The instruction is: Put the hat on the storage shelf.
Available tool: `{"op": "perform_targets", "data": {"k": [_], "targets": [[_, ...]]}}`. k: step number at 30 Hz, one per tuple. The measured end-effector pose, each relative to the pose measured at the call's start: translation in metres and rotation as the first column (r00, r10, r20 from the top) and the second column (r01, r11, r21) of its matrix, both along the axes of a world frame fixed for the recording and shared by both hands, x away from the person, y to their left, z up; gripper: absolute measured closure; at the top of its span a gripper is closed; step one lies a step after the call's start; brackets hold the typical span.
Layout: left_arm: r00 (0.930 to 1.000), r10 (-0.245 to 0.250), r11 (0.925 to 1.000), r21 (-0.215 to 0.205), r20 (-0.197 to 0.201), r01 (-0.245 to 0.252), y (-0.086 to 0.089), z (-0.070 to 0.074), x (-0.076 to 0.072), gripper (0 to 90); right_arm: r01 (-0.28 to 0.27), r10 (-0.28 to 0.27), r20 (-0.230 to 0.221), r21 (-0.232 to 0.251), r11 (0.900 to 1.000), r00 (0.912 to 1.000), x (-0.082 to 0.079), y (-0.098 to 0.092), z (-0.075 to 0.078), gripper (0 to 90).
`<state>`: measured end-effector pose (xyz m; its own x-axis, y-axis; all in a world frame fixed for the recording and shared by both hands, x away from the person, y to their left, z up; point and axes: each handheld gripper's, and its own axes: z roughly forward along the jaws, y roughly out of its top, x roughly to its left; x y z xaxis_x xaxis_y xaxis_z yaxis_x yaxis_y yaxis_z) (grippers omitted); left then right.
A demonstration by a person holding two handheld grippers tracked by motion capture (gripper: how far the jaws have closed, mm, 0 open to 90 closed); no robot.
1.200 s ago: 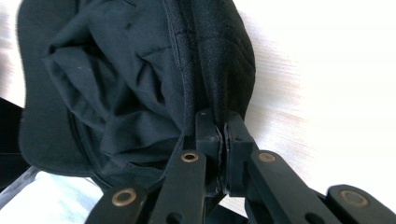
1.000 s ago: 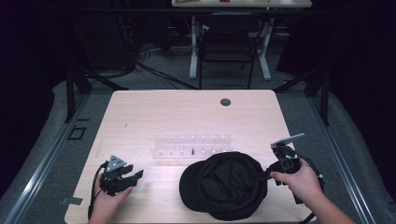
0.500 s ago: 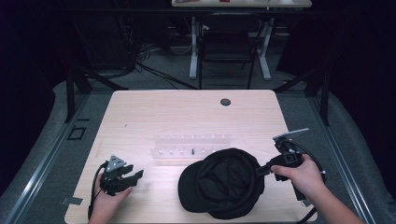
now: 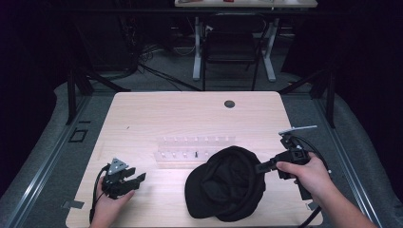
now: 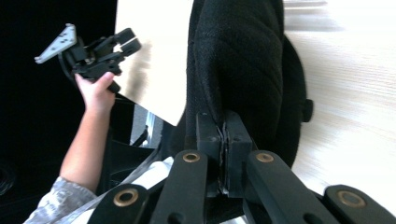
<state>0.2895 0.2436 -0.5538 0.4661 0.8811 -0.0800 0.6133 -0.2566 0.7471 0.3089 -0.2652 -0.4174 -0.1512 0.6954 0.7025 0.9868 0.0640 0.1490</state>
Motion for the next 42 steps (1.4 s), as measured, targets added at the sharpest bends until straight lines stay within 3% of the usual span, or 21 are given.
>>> {"op": "perform_targets", "data": {"k": [6, 18, 30, 42], "targets": [[1.0000, -0.001, 1.0000, 0.000, 0.000, 0.001, 0.000, 0.000, 0.000, 49.2, 0.000, -0.001, 0.013, 0.060, 0.998, 0.9999, -0.002, 0.008, 0.011, 88.4], [1.0000, 0.000, 1.0000, 0.000, 0.001, 0.000, 0.000, 0.000, 0.000, 49.2, -0.011, 0.010, 0.007, 0.092, 0.996, 0.9999, -0.003, 0.009, 0.024, 88.4], [1.0000, 0.000, 1.0000, 0.001, -0.001, 0.000, 0.000, 0.000, 0.000, 49.2, -0.002, -0.006, 0.053, 0.143, 0.990, 0.9986, -0.005, 0.008, 0.045, 88.5], [1.0000, -0.007, 1.0000, 0.006, -0.001, 0.007, -0.001, 0.000, 0.000, 49.1, 0.024, -0.039, 0.092, 0.164, 0.986, 0.9950, -0.004, 0.001, 0.060, 88.5]]}}
